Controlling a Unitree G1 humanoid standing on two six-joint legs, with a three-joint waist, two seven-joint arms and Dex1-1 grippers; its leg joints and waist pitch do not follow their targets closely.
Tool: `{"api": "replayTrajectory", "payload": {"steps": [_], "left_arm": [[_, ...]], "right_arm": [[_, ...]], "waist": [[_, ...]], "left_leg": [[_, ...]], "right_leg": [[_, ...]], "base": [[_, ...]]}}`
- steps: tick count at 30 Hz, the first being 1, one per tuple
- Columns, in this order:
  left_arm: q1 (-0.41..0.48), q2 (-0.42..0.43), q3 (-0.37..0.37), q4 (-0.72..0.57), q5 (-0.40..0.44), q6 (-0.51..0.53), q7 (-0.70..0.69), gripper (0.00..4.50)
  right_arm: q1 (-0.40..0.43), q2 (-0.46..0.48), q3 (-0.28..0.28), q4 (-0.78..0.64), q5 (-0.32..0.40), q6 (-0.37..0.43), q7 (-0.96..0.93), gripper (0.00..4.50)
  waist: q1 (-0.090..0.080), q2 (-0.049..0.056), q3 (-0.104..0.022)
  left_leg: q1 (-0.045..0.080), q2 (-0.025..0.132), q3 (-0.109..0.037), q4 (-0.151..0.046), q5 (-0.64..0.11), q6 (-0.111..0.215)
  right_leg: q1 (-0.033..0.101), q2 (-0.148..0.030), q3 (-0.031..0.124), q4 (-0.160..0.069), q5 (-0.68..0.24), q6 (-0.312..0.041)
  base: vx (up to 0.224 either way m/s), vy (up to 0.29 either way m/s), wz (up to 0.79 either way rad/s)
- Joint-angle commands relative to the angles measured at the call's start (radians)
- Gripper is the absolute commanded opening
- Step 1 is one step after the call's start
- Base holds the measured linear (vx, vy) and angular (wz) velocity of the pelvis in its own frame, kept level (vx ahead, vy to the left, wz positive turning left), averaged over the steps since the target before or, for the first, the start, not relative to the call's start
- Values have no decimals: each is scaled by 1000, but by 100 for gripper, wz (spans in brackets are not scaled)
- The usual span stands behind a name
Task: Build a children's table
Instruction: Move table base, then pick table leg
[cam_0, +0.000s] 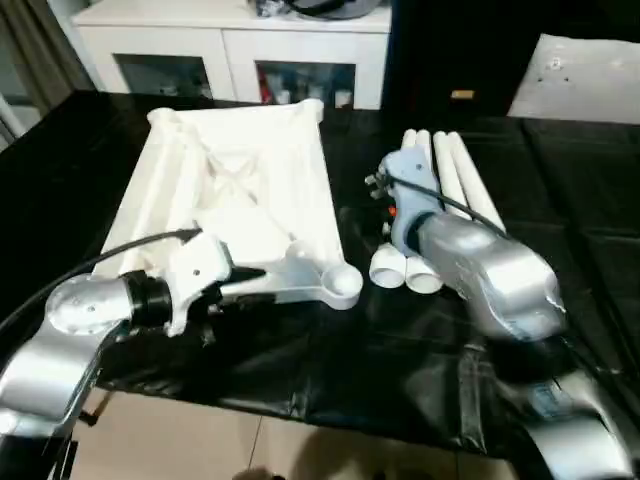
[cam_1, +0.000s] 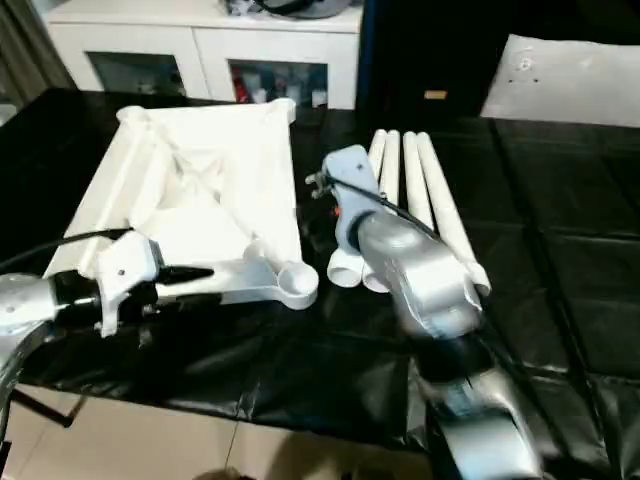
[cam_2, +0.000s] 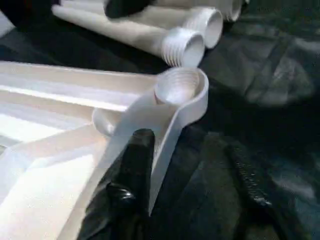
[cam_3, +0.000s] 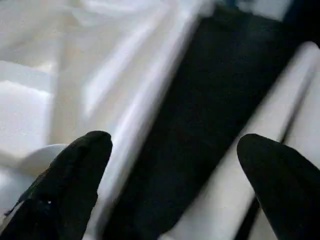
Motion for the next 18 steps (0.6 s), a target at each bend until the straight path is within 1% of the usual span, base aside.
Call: {"api": "replayTrajectory", "payload": {"steps": [1, 2, 3, 4, 5, 7, 8, 10, 11, 12, 15, 16, 18], "left_arm": [[7, -2, 8, -45, -15, 38, 16, 215], [8, -7, 7, -60, -26, 55, 19, 215], [9, -8, 6, -64, -29, 59, 20, 233], [12, -11, 8, -85, -39, 75, 31, 233], [13, -12, 10, -95, -47, 91, 39, 240], [14, -4, 8, -101, -47, 92, 39, 240], [10, 4, 10, -103, -43, 103, 42, 240], [7, 4, 15, -109, -50, 123, 48, 240], [4, 17, 9, -111, -34, 119, 49, 240], [3, 18, 11, -113, -37, 123, 51, 240], [1, 19, 11, -119, -38, 129, 58, 240], [1, 18, 11, -122, -41, 134, 59, 240], [3, 22, 11, -135, -48, 147, 69, 240]], "right_arm": [[-22, 12, -45, 74, -12, -31, -52, 450], [-39, 23, -65, 118, -5, -51, -73, 450], [-43, 25, -69, 128, -3, -56, -77, 450], [-66, 32, -84, 187, 3, -81, -85, 450], [-81, 37, -95, 225, 4, -97, -91, 450], [-97, 37, -106, 270, -6, -127, -116, 450], [-111, 51, -133, 316, 10, -138, -117, 450], [-120, 61, -151, 346, 19, -143, -116, 450], [-128, 61, -140, 375, 10, -156, -106, 450], [-133, 65, -137, 397, 10, -163, -94, 450], [-148, 75, -147, 452, 13, -185, -93, 450], [-150, 78, -149, 462, 17, -188, -88, 450], [-168, 86, -161, 515, 20, -209, -93, 450]], "waist": [[0, 1, -60], [0, 3, -61], [-1, 2, -63], [-1, 1, -64], [-3, 1, -64], [-1, -1, -65], [-2, -3, -66], [-2, -3, -66], [-1, -3, -66], [0, -1, -67], [0, -1, -68], [0, -3, -69], [0, -1, -70]], "left_leg": [[-1, 77, -15, -89, -72, -52], [-2, 76, -15, -89, -71, -56], [-2, 75, -14, -88, -67, -55], [-5, 75, -14, -87, -54, -51], [-6, 75, -15, -86, -53, -49], [-7, 73, -14, -84, -44, -41], [-9, 73, -12, -83, -43, -32], [-9, 72, -10, -81, -36, -24], [-10, 72, -11, -81, -23, -17], [-10, 73, -11, -81, -10, -11], [-9, 75, -10, -80, -13, -6], [-9, 75, -9, -80, -11, -4], [-9, 76, -10, -79, 3, 3]], "right_leg": [[47, -78, 46, -61, -68, -269], [49, -77, 46, -59, -53, -269], [50, -77, 46, -58, -43, -270], [53, -77, 45, -55, -20, -271], [53, -78, 45, -54, -15, -274], [54, -79, 44, -55, -11, -278], [55, -78, 44, -57, -31, -276], [55, -77, 44, -57, -29, -278], [55, -77, 43, -57, -20, -281], [55, -76, 42, -55, -6, -283], [54, -76, 40, -54, -4, -295], [54, -76, 40, -53, 0, -297], [53, -77, 39, -50, 18, -304]], "base": [[0, 0, 0], [0, 0, 0], [0, 0, 0], [0, 0, 0], [0, 0, 0], [0, 0, 0], [0, 0, 0], [0, 0, 0], [0, 0, 0], [0, 0, 0], [0, 0, 0], [0, 0, 0], [0, 0, 0]]}}
